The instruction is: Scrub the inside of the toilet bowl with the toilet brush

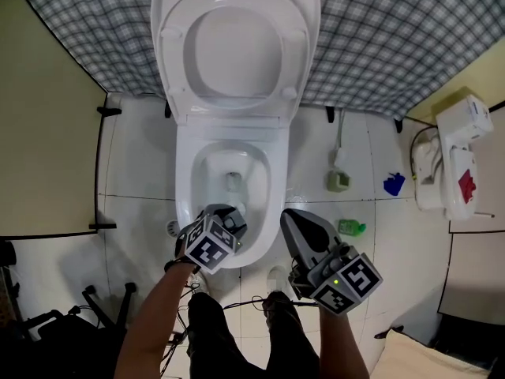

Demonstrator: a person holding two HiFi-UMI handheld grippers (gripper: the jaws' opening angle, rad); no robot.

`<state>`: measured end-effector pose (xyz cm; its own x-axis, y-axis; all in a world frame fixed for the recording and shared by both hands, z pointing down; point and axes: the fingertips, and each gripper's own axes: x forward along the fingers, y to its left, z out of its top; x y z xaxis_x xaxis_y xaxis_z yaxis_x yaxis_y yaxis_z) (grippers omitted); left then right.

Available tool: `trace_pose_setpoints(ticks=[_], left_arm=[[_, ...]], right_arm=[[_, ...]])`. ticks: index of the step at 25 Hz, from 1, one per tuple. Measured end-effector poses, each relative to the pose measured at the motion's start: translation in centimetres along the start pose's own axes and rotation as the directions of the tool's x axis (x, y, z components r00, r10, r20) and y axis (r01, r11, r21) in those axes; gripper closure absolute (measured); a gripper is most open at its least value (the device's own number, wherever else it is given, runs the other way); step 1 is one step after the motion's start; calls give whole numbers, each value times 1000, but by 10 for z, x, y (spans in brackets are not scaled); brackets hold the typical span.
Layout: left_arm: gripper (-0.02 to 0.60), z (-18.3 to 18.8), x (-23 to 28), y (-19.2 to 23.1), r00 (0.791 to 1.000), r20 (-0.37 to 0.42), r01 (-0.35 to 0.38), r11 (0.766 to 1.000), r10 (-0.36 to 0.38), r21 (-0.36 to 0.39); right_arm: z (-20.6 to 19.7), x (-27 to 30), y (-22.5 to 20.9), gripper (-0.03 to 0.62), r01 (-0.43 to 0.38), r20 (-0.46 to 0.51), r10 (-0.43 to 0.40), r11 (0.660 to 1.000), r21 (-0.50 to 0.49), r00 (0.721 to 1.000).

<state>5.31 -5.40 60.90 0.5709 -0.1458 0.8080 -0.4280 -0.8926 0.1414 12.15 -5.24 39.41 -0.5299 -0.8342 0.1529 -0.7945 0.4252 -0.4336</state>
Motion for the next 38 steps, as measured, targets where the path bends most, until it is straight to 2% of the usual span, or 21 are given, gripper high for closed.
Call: trace_pose_setpoints(ticks=[5,7,12,14,18,23,30,34,38], left_arm=[[368,-2,-42,-35,993,-45,112,994,-112,-10],[371,-4,-48,-41,990,-56,128,992,-128,-6],[376,-5,-42,-31,995,-37,97,995,-98,-16],[375,-7,-36,-23,996,-43,73,997,-73,4],[374,-14,-18,-7,996,-84,23,998,-17,66],[374,-25,11,29,990,-140,-27,998,34,49],[376,-22,43,66,987,-156,-31,999,36,40],[376,-17,38,63,982,-182,-24,996,39,83],[377,-30,13,50,979,-204,-2,994,23,105]], right_arm=[[10,-5,17,594,-4,11,4,1000,4,1000],[12,-5,22,594,-5,15,5,1000,-2,1000],[8,0,24,594,-3,9,3,1000,-7,1000],[4,2,24,594,0,4,0,1000,-8,1000],[-2,4,21,594,-2,-2,2,1000,-4,1000],[-4,5,11,594,17,0,-17,1000,6,1000],[-5,3,-8,594,43,-3,-43,999,2,999],[-4,0,-13,594,48,4,-48,998,28,999],[-3,3,-6,594,30,6,-30,999,36,1000]])
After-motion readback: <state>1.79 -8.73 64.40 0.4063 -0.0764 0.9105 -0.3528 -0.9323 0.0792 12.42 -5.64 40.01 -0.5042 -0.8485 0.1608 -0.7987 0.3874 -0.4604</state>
